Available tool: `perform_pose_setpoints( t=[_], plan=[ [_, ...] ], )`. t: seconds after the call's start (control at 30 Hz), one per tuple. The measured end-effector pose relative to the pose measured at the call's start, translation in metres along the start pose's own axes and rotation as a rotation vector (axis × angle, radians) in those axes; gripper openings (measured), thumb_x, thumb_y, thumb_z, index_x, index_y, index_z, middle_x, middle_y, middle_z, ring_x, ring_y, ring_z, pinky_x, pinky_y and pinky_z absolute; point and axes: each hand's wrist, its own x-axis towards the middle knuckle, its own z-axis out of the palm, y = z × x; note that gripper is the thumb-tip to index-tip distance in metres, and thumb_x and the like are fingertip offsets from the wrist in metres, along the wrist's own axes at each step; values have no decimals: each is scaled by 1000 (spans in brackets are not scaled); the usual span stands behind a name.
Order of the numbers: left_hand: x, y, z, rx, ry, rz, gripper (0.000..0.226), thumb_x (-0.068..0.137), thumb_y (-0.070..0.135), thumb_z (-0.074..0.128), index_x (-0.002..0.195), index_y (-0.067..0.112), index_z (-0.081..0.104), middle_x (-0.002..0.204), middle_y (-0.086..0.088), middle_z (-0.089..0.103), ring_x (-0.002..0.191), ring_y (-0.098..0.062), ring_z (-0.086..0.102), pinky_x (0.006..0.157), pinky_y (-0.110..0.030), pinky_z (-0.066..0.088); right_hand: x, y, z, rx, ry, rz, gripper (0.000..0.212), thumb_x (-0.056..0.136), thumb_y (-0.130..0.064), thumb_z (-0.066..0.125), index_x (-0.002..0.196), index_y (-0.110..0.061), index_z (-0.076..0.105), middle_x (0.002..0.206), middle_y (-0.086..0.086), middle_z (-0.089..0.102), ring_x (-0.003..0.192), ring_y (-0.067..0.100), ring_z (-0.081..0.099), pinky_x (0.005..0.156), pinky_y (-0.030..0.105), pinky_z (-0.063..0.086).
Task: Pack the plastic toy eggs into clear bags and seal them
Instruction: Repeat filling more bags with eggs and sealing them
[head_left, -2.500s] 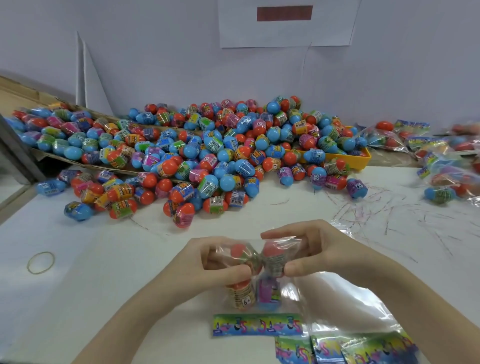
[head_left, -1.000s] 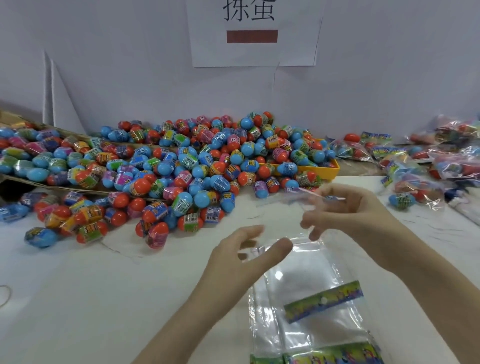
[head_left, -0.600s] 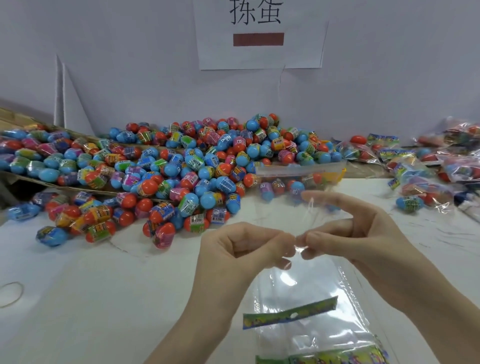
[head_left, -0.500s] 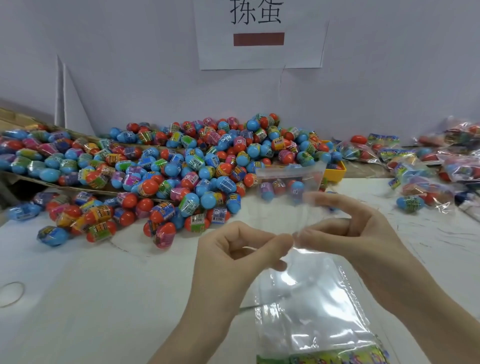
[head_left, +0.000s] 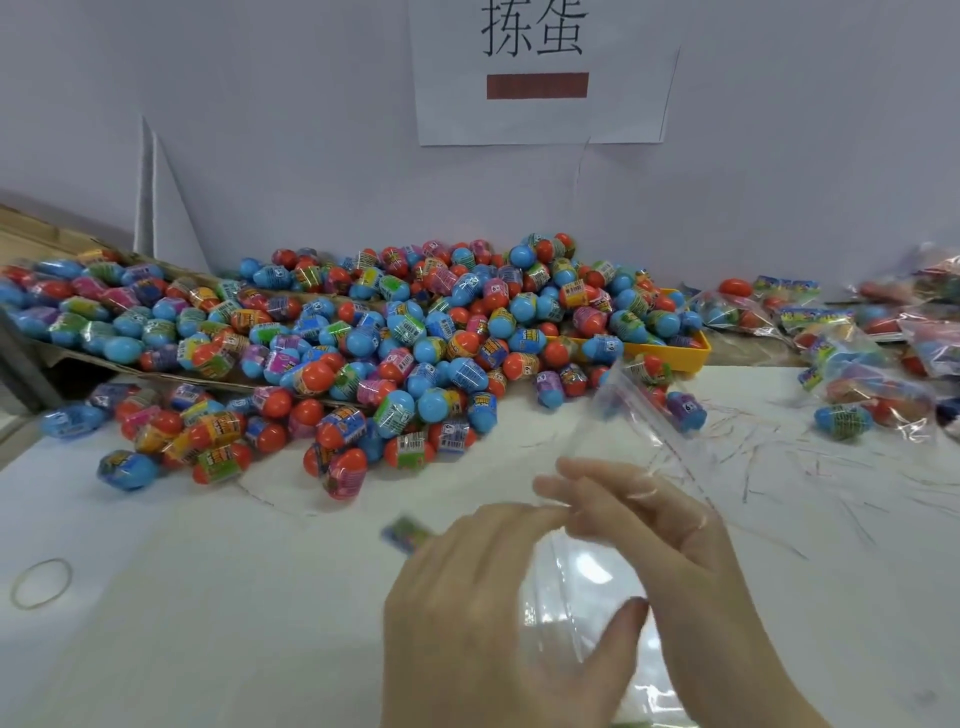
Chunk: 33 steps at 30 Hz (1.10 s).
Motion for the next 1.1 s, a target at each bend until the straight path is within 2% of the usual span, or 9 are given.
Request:
perform_pose_setpoints(
  t=[0.1,0.2,0.3,0.47,0.53,0.63,0.8,0.97,1.1],
  plan=[
    [8,-11,-21,-134,56,-248,43,64,58,59,97,31,58,99,12,59,92,-2,54,81,-15,42,7,-5,-13,-60,-199,143,21,71,-21,58,78,-8,74,77,12,72,64,24,68,62,22,53],
    [27,-22,-28,-385,-217,-705,58,54,76,67,98,39,61,103,24,59,93,9,55,72,-10,42,14,-7,-15,-158,-448,243,18,79,-24,65,85,-9,73,82,12,72,67,25,68,65,23,53],
    [27,-34,-25,-726,-355,-872,21,61,38,67,74,23,77,76,3,74,63,-4,67,51,-14,49,27,-9,-12,-295,-632,246,26,79,-38,65,90,-16,73,87,7,73,72,19,69,69,23,53],
    [10,-55,-23,-774,-142,-1025,13,73,11,68,62,14,75,67,-8,72,51,-19,67,43,-17,49,89,4,1,-517,-234,-42,22,81,-41,60,90,-22,67,81,-7,71,70,3,63,61,10,48],
    [8,-60,-24,-756,-121,-1054,7,73,8,70,66,10,72,68,-10,72,53,-20,68,45,-18,51,109,23,14,-850,-240,-200,18,85,-28,63,101,-21,64,94,-7,66,79,4,57,66,7,43],
    [5,-65,-24,-772,-105,-1096,11,71,7,71,81,6,66,69,-10,72,53,-18,67,47,-18,52,123,52,25,-1205,-390,-313,39,82,-28,64,119,-20,57,116,-1,58,102,14,47,86,24,41],
    [3,-70,-26,-767,-127,-1129,41,50,24,74,89,10,65,70,-7,73,55,-16,68,48,-17,51,126,62,34,-1321,-334,-483,33,84,-19,59,116,-16,52,116,1,56,103,18,42,77,26,32],
    [3,-68,-25,-790,-115,-1105,41,49,22,75,88,13,66,70,-9,73,54,-14,67,49,-15,50,120,58,31,-1145,-222,-460,36,78,-25,67,112,-18,54,97,-2,59,87,13,42,67,24,28],
    [5,-64,-23,-783,-134,-1061,24,66,11,75,88,14,67,70,-9,73,55,-15,68,51,-16,51,103,16,12,-398,-25,-273,20,67,-27,79,83,-23,67,76,-7,66,74,12,60,69,17,46]
  ],
)
